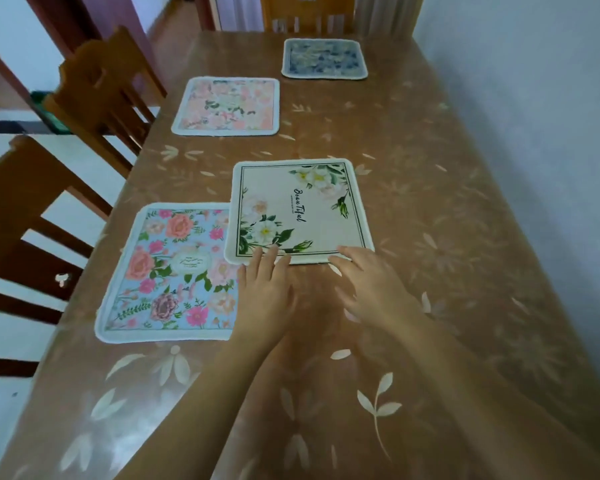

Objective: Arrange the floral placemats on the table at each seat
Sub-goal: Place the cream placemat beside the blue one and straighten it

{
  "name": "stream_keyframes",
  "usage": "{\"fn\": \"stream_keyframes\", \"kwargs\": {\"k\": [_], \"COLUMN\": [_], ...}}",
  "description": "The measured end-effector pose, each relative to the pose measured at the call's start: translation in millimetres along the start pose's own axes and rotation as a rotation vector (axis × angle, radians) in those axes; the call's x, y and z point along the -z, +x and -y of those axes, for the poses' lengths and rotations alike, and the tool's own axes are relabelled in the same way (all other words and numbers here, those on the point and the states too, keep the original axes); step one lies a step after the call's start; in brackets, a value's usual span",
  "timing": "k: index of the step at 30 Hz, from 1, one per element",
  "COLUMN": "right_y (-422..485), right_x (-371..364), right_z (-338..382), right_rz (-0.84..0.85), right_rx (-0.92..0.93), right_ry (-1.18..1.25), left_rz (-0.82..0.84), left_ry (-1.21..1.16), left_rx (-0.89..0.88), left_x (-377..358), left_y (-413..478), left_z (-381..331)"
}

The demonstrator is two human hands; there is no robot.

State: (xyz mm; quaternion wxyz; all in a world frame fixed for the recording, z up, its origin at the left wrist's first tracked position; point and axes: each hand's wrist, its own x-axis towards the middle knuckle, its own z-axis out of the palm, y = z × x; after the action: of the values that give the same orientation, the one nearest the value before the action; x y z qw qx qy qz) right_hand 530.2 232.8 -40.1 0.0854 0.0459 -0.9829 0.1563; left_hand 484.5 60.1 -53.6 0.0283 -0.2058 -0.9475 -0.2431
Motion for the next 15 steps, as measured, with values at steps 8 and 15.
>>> {"fn": "stream_keyframes", "kwargs": {"k": [8,15], "right_y": [37.6,62.7], "right_x": [-63.7,-106.5], "right_z": [-28.0,-37.0], "right_rz": [0.059,0.019], "right_rx": [-0.026,-0.035], "right_ry": [0.029,0.037], "left_rz": [0.030,0.082], "left_ry": [0.053,0.053], "left_rx": [0.071,0.092], "left_x": [-59.1,-85.0], "left_y": [35.2,57.8], "left_z": [28.6,58.1]}}
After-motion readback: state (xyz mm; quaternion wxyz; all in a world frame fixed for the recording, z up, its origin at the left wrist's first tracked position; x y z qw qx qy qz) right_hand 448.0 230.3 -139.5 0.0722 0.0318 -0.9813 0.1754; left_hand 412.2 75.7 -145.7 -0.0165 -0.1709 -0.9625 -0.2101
